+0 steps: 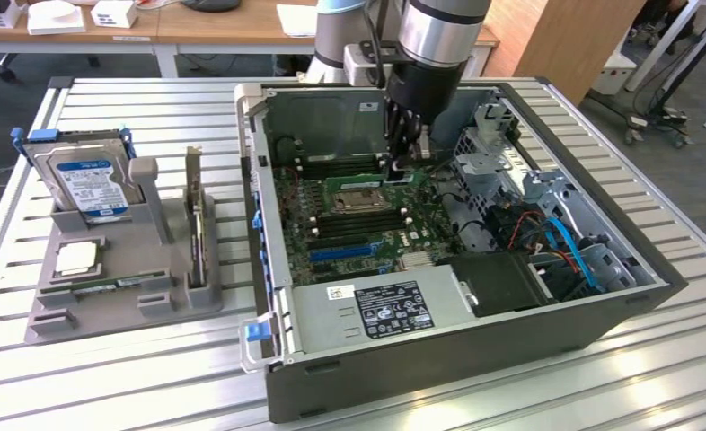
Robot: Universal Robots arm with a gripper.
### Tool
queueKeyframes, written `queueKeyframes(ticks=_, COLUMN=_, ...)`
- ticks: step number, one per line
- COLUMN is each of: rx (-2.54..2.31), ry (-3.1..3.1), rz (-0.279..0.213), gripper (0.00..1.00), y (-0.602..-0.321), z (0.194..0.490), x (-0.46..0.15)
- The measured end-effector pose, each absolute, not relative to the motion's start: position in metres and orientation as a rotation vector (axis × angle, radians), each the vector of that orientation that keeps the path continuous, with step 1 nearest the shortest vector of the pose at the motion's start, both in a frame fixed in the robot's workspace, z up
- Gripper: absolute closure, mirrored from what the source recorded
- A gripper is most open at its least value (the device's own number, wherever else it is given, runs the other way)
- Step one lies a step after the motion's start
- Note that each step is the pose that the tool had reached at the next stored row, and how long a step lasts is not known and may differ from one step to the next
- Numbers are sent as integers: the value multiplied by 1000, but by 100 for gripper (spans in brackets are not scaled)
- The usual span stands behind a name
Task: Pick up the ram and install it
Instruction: 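Insert the ram into the slot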
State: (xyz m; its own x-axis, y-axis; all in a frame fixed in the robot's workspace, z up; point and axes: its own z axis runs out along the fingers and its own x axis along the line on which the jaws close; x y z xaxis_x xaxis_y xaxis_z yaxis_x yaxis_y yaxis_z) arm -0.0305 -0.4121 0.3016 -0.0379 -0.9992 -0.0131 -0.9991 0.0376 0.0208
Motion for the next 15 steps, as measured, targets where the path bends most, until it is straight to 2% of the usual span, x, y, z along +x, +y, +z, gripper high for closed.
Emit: queueKeyframes(ticks=15, rx=2175, ry=-2259, rz=-39, gripper=88, y=-412, z=277, x=-30)
